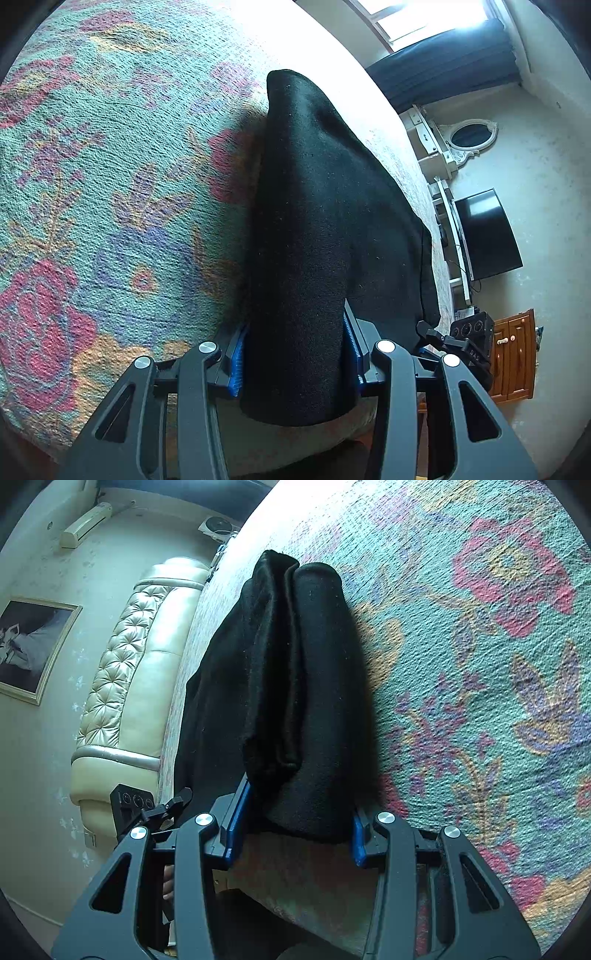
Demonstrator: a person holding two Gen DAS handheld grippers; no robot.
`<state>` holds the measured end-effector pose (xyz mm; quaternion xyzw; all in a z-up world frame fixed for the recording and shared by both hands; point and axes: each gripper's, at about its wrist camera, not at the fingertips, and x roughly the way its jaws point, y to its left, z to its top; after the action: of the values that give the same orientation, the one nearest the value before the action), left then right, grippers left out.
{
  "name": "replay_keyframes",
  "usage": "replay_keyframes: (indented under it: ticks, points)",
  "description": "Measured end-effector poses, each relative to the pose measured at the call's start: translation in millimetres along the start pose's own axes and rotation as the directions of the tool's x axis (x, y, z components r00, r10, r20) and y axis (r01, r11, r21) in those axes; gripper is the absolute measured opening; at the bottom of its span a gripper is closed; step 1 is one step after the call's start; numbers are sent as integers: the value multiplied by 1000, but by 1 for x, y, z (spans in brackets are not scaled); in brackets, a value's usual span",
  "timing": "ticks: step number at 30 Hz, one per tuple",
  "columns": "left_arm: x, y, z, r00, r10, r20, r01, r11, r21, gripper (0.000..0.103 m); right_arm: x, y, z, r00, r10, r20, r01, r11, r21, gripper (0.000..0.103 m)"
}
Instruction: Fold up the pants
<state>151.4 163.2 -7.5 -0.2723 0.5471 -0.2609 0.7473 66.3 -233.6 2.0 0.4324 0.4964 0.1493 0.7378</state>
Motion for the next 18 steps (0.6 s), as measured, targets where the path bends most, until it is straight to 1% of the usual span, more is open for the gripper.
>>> replay_keyframes:
  ticks: [18]
  points:
    - [8, 7, 1, 1000, -25, -1, 25, 1000, 0, 44, 1, -3, -1, 1000, 20, -6, -20, 1000, 1, 44]
